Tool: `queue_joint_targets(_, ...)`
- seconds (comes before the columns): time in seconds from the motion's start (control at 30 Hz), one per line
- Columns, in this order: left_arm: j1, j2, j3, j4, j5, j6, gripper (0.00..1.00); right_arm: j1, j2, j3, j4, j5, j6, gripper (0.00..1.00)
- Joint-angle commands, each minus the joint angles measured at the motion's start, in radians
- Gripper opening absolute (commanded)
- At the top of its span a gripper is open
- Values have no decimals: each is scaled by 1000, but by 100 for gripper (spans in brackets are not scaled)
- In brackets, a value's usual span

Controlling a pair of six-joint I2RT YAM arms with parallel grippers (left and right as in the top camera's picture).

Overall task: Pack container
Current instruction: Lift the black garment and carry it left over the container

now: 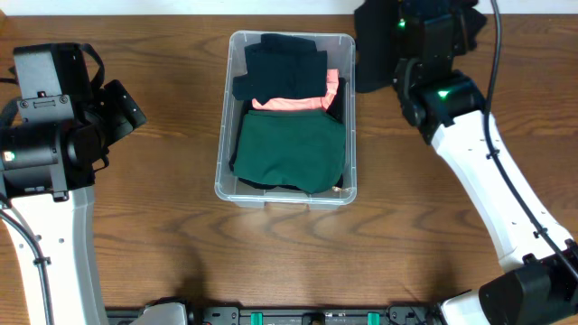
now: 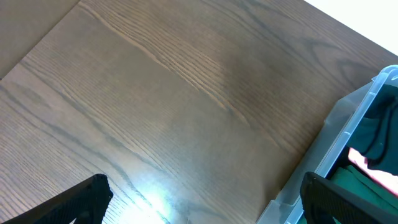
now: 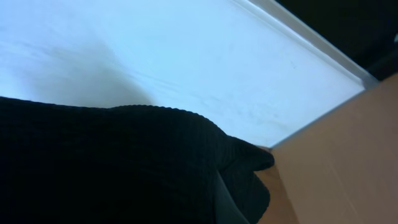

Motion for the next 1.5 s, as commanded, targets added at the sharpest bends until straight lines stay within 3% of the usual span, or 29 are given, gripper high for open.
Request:
queue_joint_targets(0.0, 5, 4, 4, 0, -11, 17, 98, 14, -24, 39, 25, 24, -11, 1)
queue_joint_targets(0.67, 5, 4, 4, 0, -12, 17, 98, 156, -24, 147, 272, -23, -14, 1)
queue_joint_targets(0.9, 5, 4, 4, 0, -12, 17, 98, 160, 14, 147, 280, -100, 88, 1)
queue_joint_targets(1.23, 5, 4, 4, 0, -11, 17, 98, 225, 76, 147, 307, -111, 111, 1)
queue_joint_targets(1.47, 5, 4, 4, 0, -12, 17, 98, 239, 76, 153, 506, -106, 48, 1)
